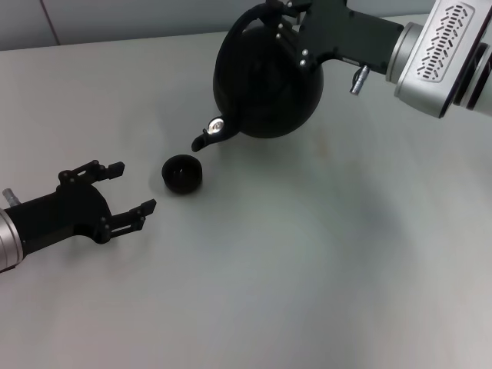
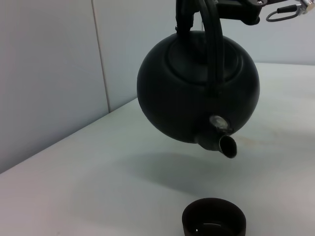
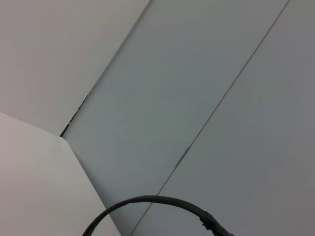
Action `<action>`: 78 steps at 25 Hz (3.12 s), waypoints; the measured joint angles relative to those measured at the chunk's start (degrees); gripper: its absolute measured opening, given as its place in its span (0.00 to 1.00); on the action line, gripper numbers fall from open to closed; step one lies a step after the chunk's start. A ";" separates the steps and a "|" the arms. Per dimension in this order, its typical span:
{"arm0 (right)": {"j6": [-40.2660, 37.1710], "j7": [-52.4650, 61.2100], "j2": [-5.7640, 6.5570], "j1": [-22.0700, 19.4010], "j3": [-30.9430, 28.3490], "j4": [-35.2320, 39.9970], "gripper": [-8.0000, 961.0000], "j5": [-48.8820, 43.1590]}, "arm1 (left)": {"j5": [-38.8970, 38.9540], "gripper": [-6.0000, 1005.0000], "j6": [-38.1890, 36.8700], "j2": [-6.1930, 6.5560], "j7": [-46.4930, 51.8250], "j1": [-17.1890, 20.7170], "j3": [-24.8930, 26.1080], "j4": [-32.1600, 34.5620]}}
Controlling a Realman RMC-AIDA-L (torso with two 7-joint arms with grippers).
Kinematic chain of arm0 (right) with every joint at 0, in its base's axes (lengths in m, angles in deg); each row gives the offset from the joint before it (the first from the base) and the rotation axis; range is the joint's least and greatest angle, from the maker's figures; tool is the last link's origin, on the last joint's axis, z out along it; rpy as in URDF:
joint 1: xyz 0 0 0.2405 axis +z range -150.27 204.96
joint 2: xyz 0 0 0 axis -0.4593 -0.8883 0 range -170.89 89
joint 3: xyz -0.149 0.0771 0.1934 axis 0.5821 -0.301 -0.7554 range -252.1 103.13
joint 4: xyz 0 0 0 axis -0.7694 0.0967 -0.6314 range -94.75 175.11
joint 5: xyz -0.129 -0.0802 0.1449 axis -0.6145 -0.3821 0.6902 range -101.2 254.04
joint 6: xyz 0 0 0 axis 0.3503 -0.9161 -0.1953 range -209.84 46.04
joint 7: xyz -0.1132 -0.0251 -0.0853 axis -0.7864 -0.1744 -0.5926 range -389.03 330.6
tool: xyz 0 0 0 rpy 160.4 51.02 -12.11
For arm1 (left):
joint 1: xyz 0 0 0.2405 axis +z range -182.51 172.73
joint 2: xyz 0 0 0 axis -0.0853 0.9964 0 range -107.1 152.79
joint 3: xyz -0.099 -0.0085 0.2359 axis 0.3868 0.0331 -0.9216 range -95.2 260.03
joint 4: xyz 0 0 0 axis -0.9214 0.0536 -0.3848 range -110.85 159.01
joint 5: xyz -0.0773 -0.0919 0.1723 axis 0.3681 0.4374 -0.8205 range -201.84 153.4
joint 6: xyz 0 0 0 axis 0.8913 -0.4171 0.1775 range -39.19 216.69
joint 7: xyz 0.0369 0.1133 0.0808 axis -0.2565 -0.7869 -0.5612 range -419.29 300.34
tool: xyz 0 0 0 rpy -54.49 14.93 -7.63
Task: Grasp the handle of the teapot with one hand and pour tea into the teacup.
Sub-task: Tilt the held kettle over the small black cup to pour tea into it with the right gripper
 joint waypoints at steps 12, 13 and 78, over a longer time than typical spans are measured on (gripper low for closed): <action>0.39 0.02 -0.11 -0.47 2.01 1.68 0.10 0.12 | -0.15 0.80 0.06 -0.02 0.00 -0.06 0.00 0.00; 0.39 0.02 -0.11 -0.47 2.01 1.68 0.10 0.12 | -0.15 0.80 0.07 -0.02 0.00 -0.08 0.00 0.00; 12.16 0.09 -0.18 -0.65 20.65 7.37 0.09 9.30 | -0.23 0.80 0.08 -0.33 -0.20 -0.32 0.00 -0.71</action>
